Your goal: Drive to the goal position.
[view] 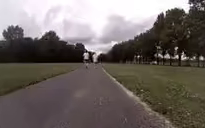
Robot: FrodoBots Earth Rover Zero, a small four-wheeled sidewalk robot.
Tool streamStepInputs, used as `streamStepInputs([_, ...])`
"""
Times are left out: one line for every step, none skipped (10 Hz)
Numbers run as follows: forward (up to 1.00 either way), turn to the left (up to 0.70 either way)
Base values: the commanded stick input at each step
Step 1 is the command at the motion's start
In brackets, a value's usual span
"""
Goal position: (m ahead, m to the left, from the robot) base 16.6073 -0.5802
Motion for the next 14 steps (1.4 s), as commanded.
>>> streamStepInputs([0.70, 0.00])
streamStepInputs([0.70, 0.00])
streamStepInputs([0.70, 0.00])
streamStepInputs([0.70, 0.00])
streamStepInputs([0.70, 0.00])
streamStepInputs([0.70, 0.00])
streamStepInputs([0.70, 0.00])
streamStepInputs([0.70, 0.00])
streamStepInputs([0.70, 0.00])
streamStepInputs([0.70, 0.00])
streamStepInputs([0.70, 0.00])
streamStepInputs([0.70, 0.00])
streamStepInputs([0.70, 0.00])
streamStepInputs([0.70, 0.06])
